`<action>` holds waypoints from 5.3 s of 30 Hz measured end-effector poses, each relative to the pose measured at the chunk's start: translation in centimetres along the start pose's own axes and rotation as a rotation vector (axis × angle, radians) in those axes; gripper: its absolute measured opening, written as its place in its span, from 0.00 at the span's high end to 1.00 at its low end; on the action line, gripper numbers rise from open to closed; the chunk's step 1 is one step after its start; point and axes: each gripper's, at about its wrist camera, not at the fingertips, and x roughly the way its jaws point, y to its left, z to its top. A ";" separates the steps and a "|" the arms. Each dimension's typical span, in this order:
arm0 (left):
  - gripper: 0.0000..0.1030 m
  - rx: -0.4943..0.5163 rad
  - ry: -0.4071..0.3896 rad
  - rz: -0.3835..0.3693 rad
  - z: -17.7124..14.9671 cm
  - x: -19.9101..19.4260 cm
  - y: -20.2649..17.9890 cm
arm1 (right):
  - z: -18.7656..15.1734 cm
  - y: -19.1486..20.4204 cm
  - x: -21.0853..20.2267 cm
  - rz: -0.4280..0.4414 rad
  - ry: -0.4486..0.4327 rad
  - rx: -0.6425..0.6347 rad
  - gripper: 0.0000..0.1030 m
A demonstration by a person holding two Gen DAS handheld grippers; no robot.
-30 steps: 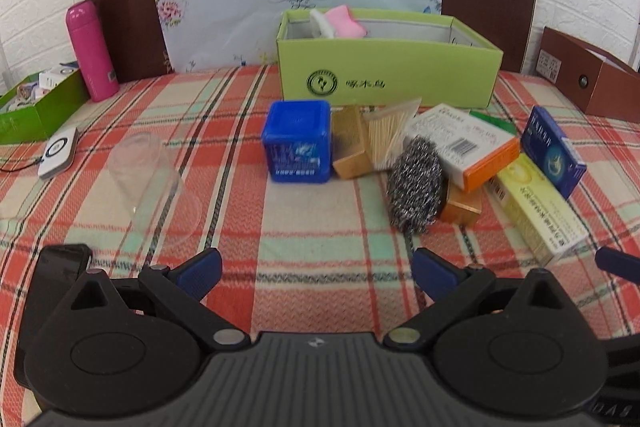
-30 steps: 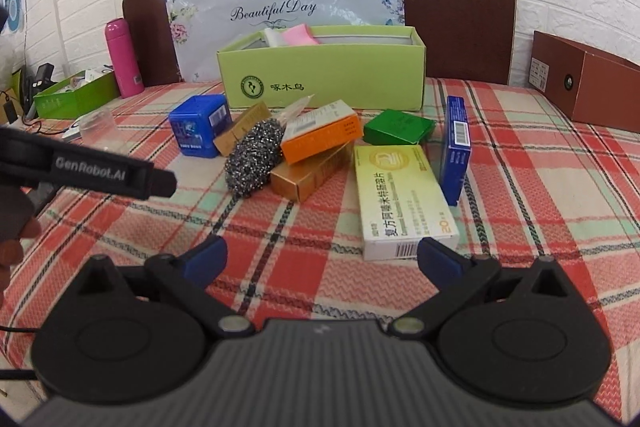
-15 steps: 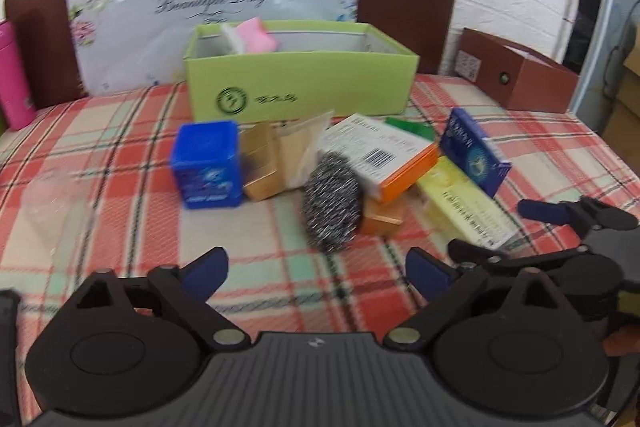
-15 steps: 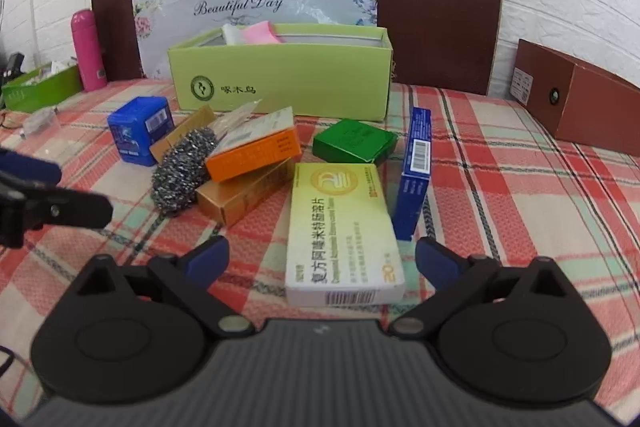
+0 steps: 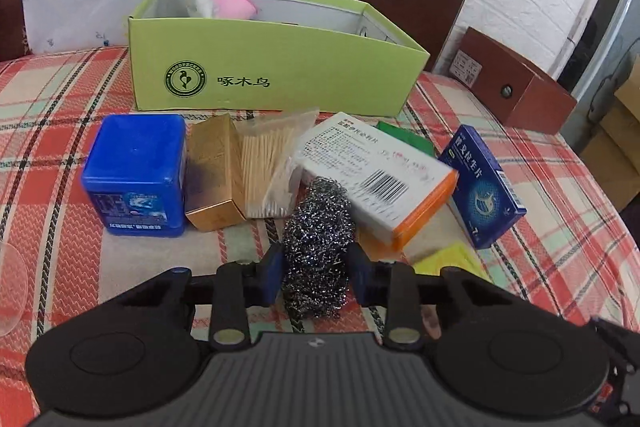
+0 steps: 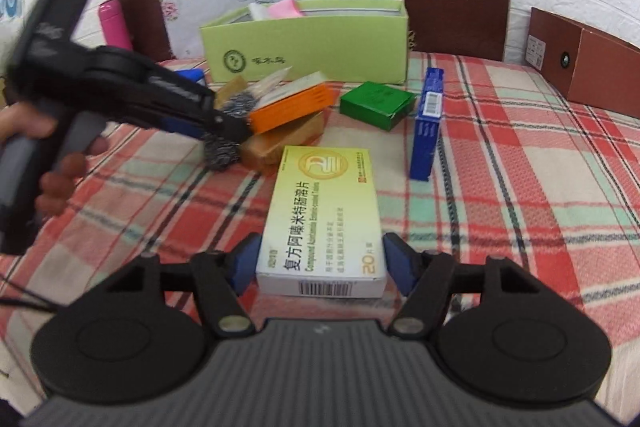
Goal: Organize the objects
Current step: 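Grasp the steel wool with left tool while right tool grasps the yellow medicine box, then carry the steel wool with left tool while right tool carries the yellow box to the lime box, then open left tool over the lime box while right tool releases the yellow box inside, then bring both tools back over the remaining items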
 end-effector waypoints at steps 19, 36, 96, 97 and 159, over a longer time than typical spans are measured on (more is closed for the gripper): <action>0.45 0.095 0.059 0.063 -5.7 -6.3 -1.0 | -0.2 2.5 0.5 0.027 0.064 -0.039 0.23; 0.50 0.130 0.073 0.059 -5.3 -5.3 -1.3 | 0.0 2.9 1.7 0.020 0.089 -0.034 0.29; 0.10 -0.033 -0.181 0.308 19.6 6.4 2.7 | 23.9 -3.2 17.4 -0.126 -0.187 -0.138 0.00; 0.10 -0.025 -0.187 0.302 19.5 5.7 2.5 | 23.9 -3.3 16.7 -0.120 -0.191 -0.119 0.00; 0.09 -0.195 -0.209 0.465 -2.3 -13.0 9.6 | 3.6 5.4 2.8 -0.019 -0.029 0.047 0.00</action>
